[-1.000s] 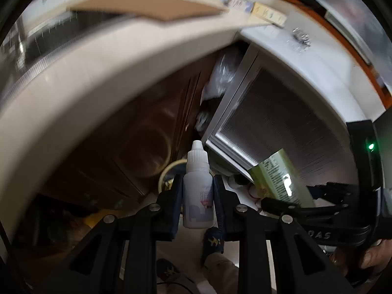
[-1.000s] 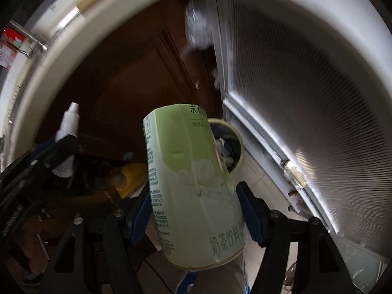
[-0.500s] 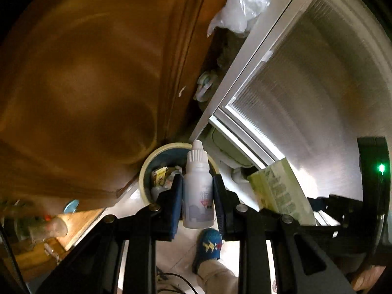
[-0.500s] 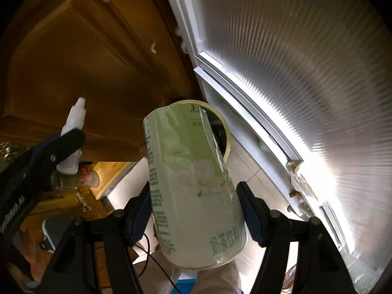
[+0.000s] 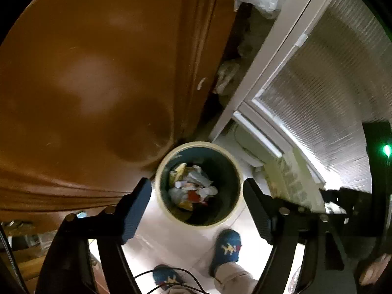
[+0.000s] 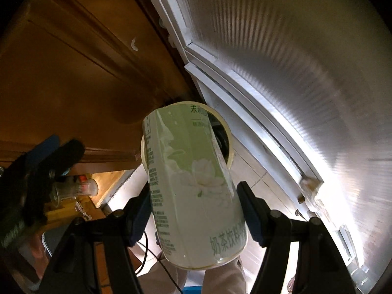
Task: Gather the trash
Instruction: 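Carry both items down over the bin and open the left tool, then open the right tool over the bin to drop the green can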
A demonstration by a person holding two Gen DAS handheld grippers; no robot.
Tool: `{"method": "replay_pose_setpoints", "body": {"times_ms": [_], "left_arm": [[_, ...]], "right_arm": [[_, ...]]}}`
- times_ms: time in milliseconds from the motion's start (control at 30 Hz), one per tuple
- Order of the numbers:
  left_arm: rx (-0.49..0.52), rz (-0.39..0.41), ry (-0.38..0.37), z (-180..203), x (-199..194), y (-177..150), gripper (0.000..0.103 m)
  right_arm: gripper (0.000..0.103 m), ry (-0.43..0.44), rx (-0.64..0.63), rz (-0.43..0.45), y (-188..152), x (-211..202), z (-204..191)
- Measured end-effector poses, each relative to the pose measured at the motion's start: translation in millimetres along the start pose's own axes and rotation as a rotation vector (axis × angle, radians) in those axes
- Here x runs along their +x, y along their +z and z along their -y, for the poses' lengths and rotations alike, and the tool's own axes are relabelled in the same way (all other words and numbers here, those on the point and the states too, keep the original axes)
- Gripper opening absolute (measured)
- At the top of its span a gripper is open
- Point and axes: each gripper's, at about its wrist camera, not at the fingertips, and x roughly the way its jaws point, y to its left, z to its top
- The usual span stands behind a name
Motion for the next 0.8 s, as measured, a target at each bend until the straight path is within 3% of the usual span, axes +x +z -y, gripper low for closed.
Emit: {"method": "replay_pose_setpoints", "body": {"times_ms": [200,600,800], "left_arm": [[0.002,-0.001,0.052,-11,-16,-20,0.079],[-0.072,-0.016,0.031,-27,-45,-40,0.082],[-0.057,0.002,0.073,-27,-74,-41,0.082]], "right_arm": [[0.069,0.012,0.001,-0.001,12,10,-7],[0.071,0.046,-0.005,-0.016,16,14,-31],[0.071,0.044,-0.023,0.001,16,6,-44]]}}
